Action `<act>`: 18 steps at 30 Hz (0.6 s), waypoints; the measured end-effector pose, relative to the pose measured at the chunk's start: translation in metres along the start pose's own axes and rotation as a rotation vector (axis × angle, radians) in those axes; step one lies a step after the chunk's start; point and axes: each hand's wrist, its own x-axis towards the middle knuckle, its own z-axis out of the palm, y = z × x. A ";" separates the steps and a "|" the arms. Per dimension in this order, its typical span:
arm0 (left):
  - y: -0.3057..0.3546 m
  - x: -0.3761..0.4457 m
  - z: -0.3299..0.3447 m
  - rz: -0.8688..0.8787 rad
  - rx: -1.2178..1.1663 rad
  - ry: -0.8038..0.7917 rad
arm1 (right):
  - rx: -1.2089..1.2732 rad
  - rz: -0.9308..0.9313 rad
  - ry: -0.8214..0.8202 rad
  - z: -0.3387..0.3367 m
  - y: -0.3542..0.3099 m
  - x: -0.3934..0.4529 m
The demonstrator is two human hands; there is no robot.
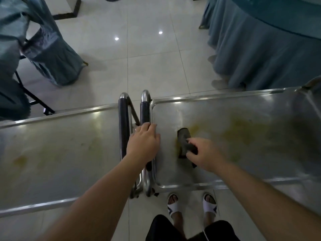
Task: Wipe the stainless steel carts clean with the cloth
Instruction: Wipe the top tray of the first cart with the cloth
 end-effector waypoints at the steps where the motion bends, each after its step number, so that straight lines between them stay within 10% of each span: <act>1: 0.000 0.005 0.004 0.012 0.003 0.006 | -0.065 -0.055 -0.020 0.018 0.003 0.000; 7: -0.011 0.028 0.034 0.058 0.069 0.023 | -0.486 -0.172 -0.384 0.132 0.017 -0.030; 18: -0.023 0.057 0.053 -0.026 0.058 0.137 | -0.327 -0.061 -0.102 0.179 0.000 0.021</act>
